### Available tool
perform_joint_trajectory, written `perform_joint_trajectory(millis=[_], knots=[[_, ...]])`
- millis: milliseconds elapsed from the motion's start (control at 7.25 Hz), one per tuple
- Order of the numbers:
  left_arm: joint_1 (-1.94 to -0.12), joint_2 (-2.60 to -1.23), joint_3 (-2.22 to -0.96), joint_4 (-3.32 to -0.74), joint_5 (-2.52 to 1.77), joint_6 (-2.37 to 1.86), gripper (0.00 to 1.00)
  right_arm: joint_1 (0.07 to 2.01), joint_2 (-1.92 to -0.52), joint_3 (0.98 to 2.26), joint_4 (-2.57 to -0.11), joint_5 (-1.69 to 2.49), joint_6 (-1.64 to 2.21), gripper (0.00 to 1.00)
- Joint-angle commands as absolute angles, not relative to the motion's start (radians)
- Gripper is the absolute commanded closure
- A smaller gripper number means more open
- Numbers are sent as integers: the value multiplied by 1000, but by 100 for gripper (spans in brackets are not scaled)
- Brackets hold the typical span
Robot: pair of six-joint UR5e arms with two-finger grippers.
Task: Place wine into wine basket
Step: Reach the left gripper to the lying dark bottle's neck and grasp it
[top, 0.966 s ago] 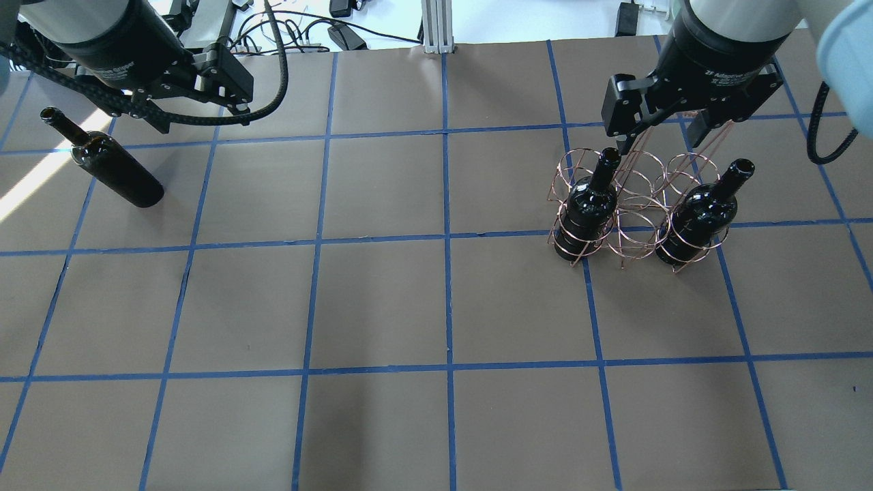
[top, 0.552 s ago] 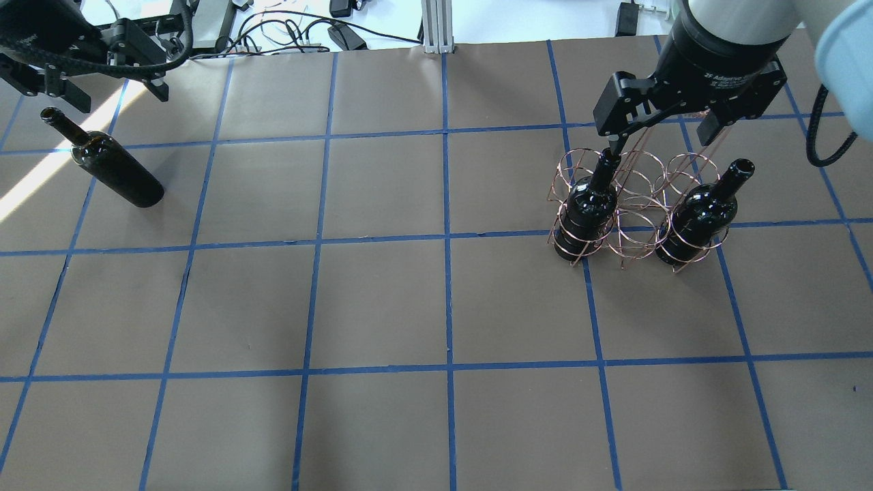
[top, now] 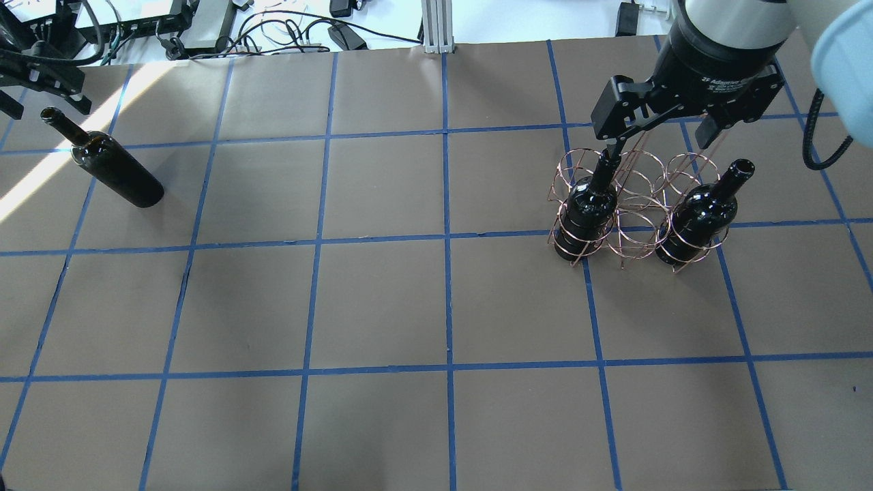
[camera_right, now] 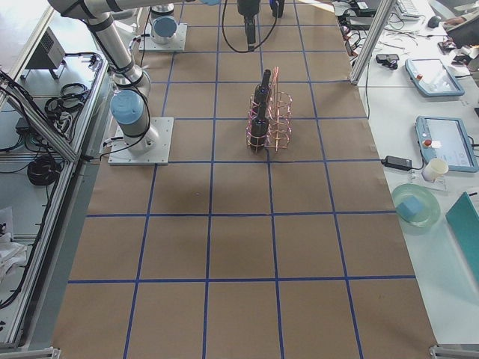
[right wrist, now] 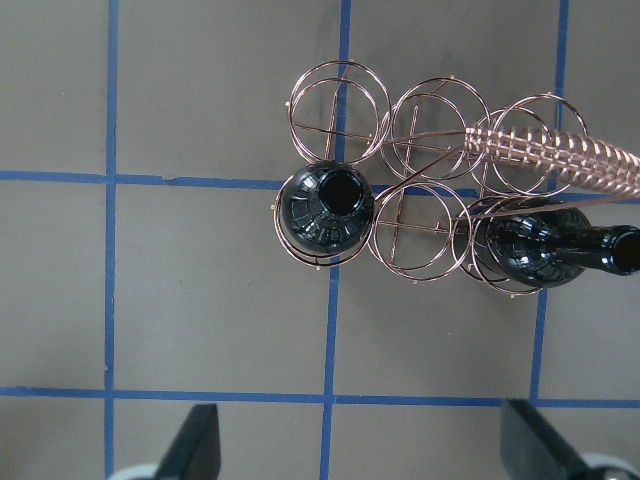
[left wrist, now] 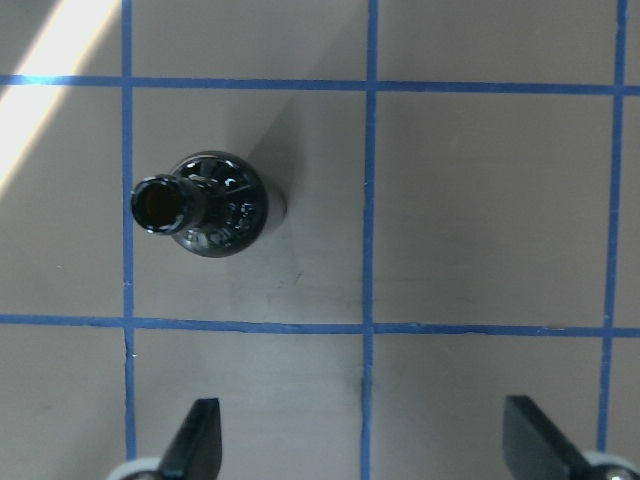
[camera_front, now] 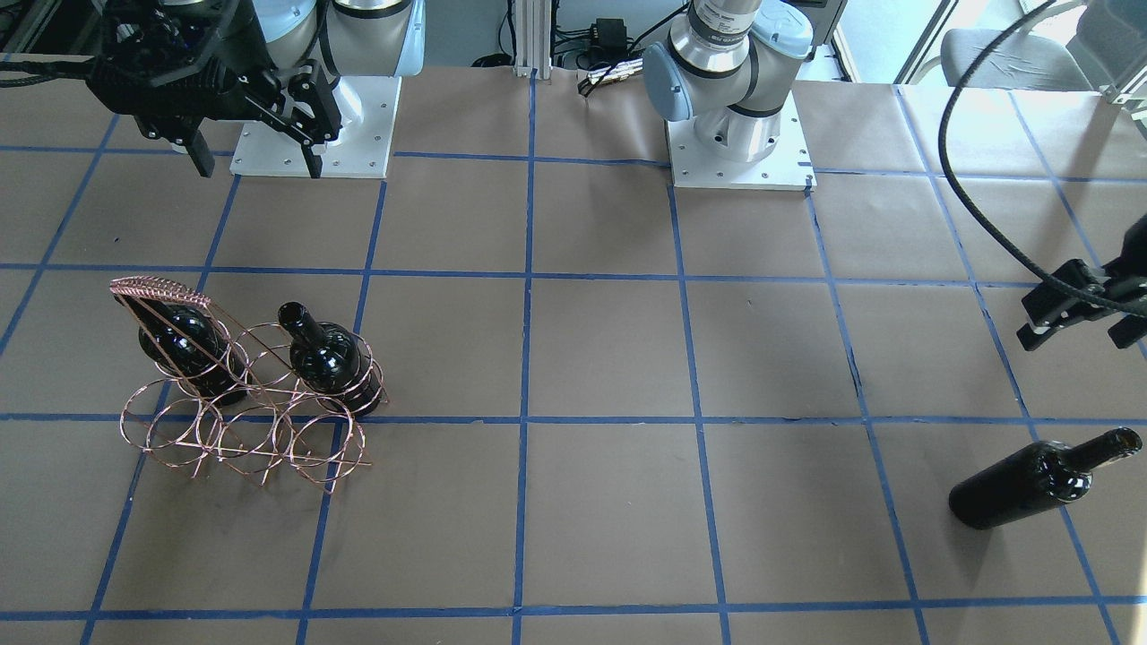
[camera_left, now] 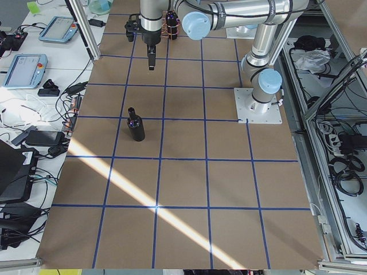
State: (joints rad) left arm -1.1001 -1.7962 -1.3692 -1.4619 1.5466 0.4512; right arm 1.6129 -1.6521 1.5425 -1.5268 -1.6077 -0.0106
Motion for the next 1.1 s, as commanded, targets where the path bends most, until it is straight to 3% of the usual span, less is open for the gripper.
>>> perform_joint_trajectory(millis=[0, 552, 966], knots=[[-1055, -1909, -1332, -1408, 1546, 543, 1, 1615, -1652, 1545, -1525, -1605, -11, 0], [-1055, -2043, -1236, -1307, 1533, 611, 10, 1618, -1652, 1545, -1528, -1598, -9, 0], [-1055, -2043, -1242, -1316, 1531, 604, 50, 1627, -1652, 1545, -1529, -1573, -8, 0]])
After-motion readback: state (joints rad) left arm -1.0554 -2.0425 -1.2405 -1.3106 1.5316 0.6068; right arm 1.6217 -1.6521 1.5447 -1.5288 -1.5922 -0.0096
